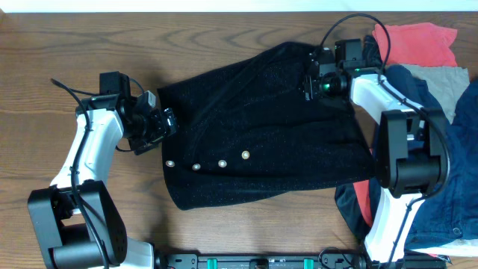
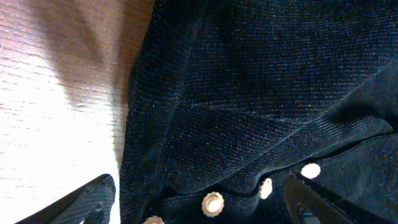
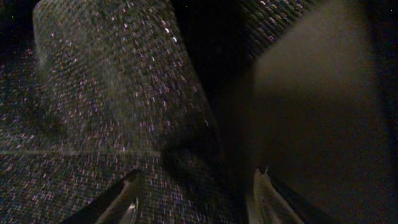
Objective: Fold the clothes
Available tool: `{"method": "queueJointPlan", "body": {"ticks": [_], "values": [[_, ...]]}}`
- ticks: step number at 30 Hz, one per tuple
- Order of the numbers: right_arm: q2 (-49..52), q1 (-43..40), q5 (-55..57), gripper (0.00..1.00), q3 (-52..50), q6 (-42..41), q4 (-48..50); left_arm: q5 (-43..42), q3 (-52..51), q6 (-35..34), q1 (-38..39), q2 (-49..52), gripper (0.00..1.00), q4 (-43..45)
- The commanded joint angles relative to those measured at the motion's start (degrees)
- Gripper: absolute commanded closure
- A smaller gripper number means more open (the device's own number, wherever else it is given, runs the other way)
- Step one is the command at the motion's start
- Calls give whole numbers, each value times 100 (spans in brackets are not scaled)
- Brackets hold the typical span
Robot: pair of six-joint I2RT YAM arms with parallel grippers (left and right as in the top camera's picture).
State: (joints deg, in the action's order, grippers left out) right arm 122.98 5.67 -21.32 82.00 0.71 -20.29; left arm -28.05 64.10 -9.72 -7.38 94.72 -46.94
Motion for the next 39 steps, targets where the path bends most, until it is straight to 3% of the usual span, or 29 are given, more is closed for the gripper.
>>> {"method": "queueJointPlan", "body": {"ticks": [1,4,6,13,19,23,24,25,28,29,30,34,39], "values": [[63,118,17,46,37,63,225,70,-13,-72,9,-42,12,-31],[63,151,55,59,37,66,343,70,-13,-72,9,-42,12,-35],[63,151,74,99,37,66,365,70,-13,-72,9,-42,12,-33],[-205,13,151,99,114,61,199,70,-13,-70,9,-42,12,-31],[-852,-481,1770,99,525,-409,-188,70,-13,-70,9,-42,12,-37],[-1016,-778,1961,99,588,-341,-402,70,-13,-70,9,-42,12,-37],[-1012,-833,1956,96,586,-343,-542,70,-13,-70,9,-42,12,-37],[-979,-863,1956,86,581,-341,-669,70,-13,-70,9,-42,12,-42],[-883,-931,2015,78,551,-129,-1069,70,-13,-70,9,-42,12,-55],[-870,-946,2087,58,549,-101,-1217,68,-13,-70,9,-42,12,-55],[-859,-951,2140,46,549,-103,-1346,68,-13,-70,9,-42,12,-55],[-922,-946,2100,49,553,-107,-2149,66,-13,-70,9,-42,12,-136],[-1088,-981,1919,48,560,-107,-3884,66,-13,-68,17,-42,11,-551]]}}
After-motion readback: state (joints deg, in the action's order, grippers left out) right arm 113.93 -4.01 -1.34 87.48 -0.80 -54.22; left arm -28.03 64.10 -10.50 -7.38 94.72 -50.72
